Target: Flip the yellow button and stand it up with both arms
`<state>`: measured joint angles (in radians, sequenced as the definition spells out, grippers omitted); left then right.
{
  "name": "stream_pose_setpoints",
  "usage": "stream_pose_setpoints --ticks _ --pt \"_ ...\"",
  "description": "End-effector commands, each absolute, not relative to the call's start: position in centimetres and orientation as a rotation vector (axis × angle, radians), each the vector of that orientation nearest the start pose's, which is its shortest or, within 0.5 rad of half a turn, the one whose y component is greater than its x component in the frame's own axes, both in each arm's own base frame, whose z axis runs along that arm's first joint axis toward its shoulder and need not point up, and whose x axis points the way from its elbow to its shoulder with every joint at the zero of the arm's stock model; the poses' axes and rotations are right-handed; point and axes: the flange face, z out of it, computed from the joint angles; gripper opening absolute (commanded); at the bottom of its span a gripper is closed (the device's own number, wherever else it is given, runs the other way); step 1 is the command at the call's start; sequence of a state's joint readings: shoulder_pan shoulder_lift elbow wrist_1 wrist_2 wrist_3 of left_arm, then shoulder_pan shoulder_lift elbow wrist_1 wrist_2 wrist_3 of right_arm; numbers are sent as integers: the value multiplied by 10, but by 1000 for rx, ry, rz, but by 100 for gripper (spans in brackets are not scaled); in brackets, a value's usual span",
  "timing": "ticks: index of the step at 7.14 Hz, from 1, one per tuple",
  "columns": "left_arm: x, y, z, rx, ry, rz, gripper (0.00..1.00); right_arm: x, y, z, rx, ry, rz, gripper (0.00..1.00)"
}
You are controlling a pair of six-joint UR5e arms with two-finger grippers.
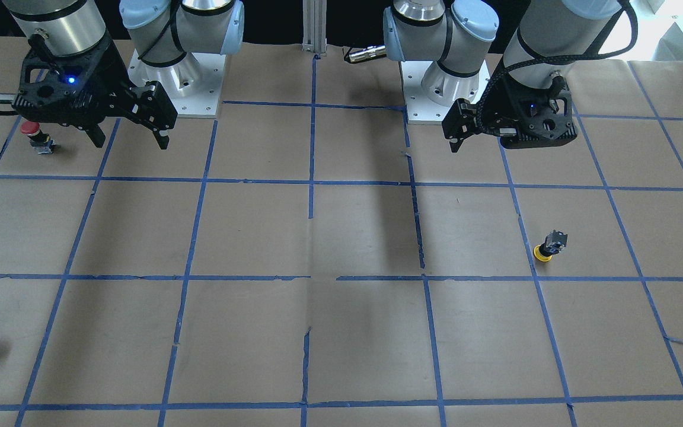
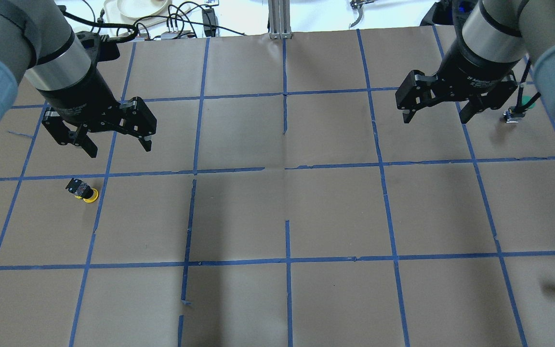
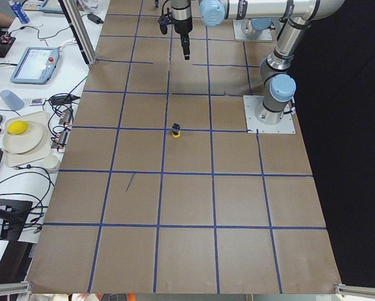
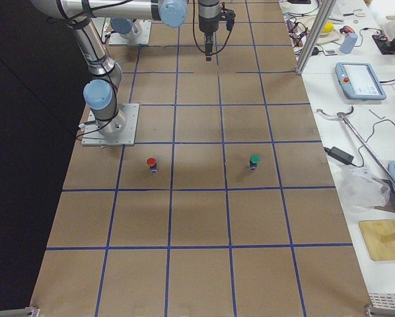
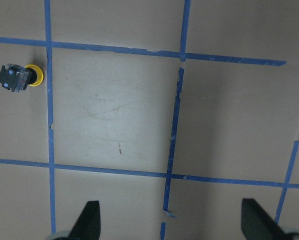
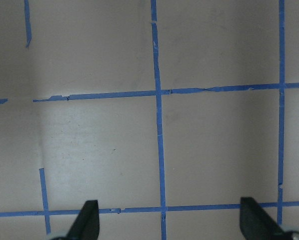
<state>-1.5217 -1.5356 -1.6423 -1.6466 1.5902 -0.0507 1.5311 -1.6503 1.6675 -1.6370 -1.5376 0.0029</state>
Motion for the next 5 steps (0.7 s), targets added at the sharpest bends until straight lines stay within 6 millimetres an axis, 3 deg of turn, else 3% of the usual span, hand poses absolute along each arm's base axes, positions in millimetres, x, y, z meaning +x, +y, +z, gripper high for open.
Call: stream_pose_setpoints --ticks 1,5 --pt "-108 -470 463 -153 3110 177 100 119 -467 484 63 3109 -75 100" --pt "-90 -472 462 -176 3045 189 100 119 -467 484 65 3106 -75 100"
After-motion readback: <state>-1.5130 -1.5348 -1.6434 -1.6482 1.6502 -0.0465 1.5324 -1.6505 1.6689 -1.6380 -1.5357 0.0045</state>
